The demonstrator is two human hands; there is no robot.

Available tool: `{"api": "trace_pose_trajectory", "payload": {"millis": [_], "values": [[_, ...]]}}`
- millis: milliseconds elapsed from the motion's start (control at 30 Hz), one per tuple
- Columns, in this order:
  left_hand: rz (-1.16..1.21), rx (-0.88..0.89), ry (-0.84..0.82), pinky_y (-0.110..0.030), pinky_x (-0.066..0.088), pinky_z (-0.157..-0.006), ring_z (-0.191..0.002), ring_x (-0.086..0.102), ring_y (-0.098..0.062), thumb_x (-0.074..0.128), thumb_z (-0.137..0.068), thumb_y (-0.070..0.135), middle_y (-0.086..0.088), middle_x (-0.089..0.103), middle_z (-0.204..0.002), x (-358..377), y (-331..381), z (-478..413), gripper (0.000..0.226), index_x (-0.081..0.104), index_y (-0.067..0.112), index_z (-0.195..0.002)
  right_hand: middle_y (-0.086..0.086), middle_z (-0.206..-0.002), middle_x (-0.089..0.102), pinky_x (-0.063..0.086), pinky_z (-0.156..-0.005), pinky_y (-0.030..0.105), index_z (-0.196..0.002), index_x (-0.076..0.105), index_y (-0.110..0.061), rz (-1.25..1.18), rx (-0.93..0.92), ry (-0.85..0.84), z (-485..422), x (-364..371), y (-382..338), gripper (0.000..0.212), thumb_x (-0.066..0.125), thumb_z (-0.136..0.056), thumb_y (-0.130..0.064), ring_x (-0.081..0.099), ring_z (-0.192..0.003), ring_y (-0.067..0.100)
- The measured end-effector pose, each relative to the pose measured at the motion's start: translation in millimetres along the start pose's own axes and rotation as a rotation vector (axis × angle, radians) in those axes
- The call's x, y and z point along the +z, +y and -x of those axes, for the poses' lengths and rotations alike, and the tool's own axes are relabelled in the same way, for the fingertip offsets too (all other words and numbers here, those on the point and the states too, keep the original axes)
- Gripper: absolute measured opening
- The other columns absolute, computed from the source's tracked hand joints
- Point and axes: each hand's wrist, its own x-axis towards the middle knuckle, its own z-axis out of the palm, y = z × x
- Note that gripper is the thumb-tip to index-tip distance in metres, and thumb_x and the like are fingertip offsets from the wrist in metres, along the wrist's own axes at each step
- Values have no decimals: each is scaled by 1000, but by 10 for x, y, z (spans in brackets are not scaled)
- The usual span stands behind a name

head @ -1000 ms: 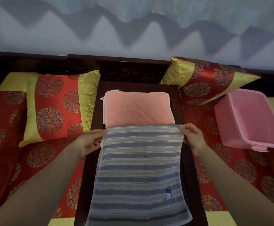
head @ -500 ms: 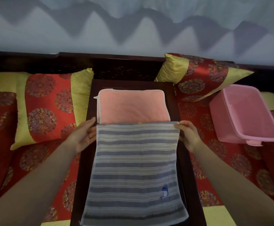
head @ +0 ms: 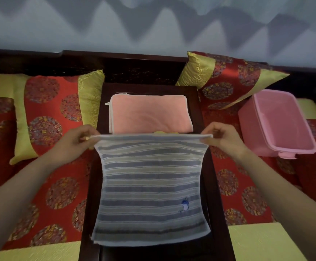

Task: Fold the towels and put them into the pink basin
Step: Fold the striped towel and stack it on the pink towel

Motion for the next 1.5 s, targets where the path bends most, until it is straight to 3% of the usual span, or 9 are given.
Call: {"api": "trace_pose_trajectory", "payload": {"millis": [333, 700, 833, 933, 1000, 1067, 1167, 1333, 1500], "values": [[-366, 258, -469, -16, 42, -64, -79, 50, 3, 59, -59, 6, 22, 48, -79, 441, 145, 1440, 33, 43, 32, -70, -33, -91, 53, 43, -73, 9, -106, 65, -34, 617, -138, -701, 1293, 249, 320, 46, 59, -67, -10, 52, -86, -14], [-731, 412, -636, -16, 30, -67, -92, 39, 6, 50, -59, 25, 21, 44, -88, 943, -359, 1839, 25, 35, 35, -76, -13, -109, 51, 35, -77, 31, -128, 51, -48, 924, -54, -795, 1677, 602, 808, 58, 54, -76, -21, 45, -113, 5], [-353, 35, -796, -24, 48, -68, -82, 55, 1, 62, -77, 27, 9, 64, -83, 902, -217, 1647, 6, 65, 24, -73, -8, -91, 66, 49, -76, 38, -98, 72, -36, 586, 179, -834, 1590, 537, 669, 37, 68, -71, -62, 58, -88, 4], [15, -241, -173, -24, 50, -69, -76, 62, -9, 75, -78, 18, 1, 67, -83, 931, -226, 1388, 8, 69, 17, -84, 6, -79, 70, 51, -76, 43, -82, 73, -25, 168, 276, -103, 1529, 555, 761, 33, 75, -68, -55, 65, -77, 17], [35, -478, 172, -27, 47, -66, -77, 60, -19, 80, -72, 27, -3, 62, -85, 980, -248, 1243, 33, 60, 9, -91, 1, -85, 67, 51, -75, 36, -90, 64, -24, 112, 431, 180, 1507, 671, 805, 55, 77, -54, -64, 65, -84, 18], [-2, -611, 131, -33, 46, -61, -73, 62, -22, 83, -54, 51, -4, 64, -79, 1038, -298, 1147, 58, 62, 6, -83, -2, -94, 65, 50, -75, 33, -98, 61, -17, 118, 602, 159, 1514, 824, 863, 63, 83, -54, -57, 63, -89, 19], [27, -666, 57, -34, 47, -65, -74, 61, -21, 76, -44, 50, -2, 63, -76, 1087, -221, 1099, 48, 64, 14, -73, 4, -96, 72, 55, -80, 41, -93, 69, -15, 49, 695, 105, 1511, 947, 946, 37, 87, -63, -28, 68, -87, 20], [406, -558, 91, -33, 55, -68, -88, 67, -21, 65, -87, 20, -6, 67, -96, 969, 80, 1270, 18, 58, 15, -102, 3, -105, 72, 54, -65, 17, -109, 68, -13, -182, 628, 43, 1625, 824, 706, 34, 77, -76, -12, 70, -86, 13], [456, -314, 207, -19, 55, -63, -82, 67, -5, 55, -91, 16, 5, 67, -93, 733, 453, 1397, 16, 52, 26, -103, -7, -120, 68, 52, -83, 18, -129, 54, -20, -210, 402, -116, 1784, 601, 183, 40, 60, -90, -10, 64, -109, 8]]}}
